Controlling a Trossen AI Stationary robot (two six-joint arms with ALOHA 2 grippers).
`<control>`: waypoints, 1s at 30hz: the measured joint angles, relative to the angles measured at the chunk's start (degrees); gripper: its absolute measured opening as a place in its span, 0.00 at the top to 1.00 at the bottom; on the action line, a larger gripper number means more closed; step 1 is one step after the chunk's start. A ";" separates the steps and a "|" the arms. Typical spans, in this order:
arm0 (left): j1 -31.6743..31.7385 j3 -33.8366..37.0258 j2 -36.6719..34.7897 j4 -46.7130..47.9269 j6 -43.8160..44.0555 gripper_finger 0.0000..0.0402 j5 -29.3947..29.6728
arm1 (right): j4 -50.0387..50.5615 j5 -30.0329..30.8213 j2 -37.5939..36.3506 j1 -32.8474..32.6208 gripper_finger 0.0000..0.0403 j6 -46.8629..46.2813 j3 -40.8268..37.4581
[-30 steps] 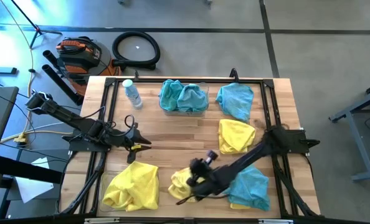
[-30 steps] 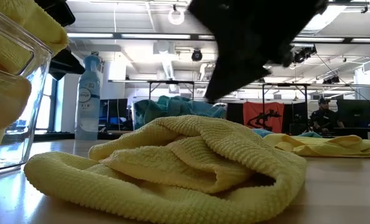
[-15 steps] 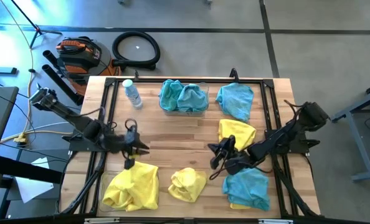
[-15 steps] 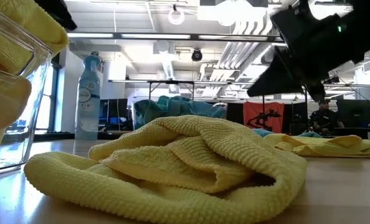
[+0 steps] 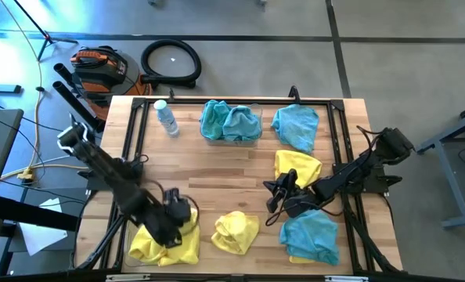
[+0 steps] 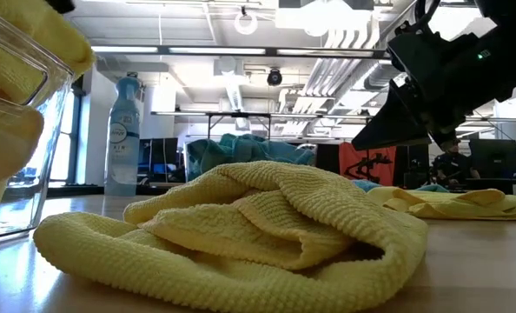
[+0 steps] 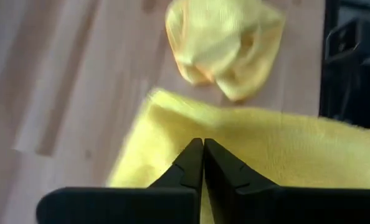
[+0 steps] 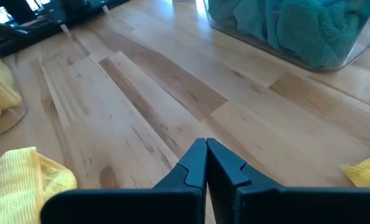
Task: Sort microfiber towel by color & place in baskets
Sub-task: Put the yellow microfiber towel into the bottom transparent bin
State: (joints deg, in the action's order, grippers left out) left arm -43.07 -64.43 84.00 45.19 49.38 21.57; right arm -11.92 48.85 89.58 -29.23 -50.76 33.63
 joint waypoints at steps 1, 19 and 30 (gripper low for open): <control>-0.33 -0.32 1.79 -0.02 0.99 1.00 -0.51 | -0.01 -0.04 0.00 0.00 1.00 -0.01 0.00; -2.54 -0.84 21.68 -0.35 15.98 1.00 -7.52 | -2.58 -1.88 0.00 0.00 1.00 -0.20 0.04; -2.85 -0.54 12.20 2.25 16.26 1.00 -6.65 | -3.11 -2.14 0.00 0.00 1.00 0.73 0.07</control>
State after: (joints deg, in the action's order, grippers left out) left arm -45.91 -64.97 96.20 47.44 65.64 14.92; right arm -15.03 46.70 89.58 -29.23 -50.04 33.69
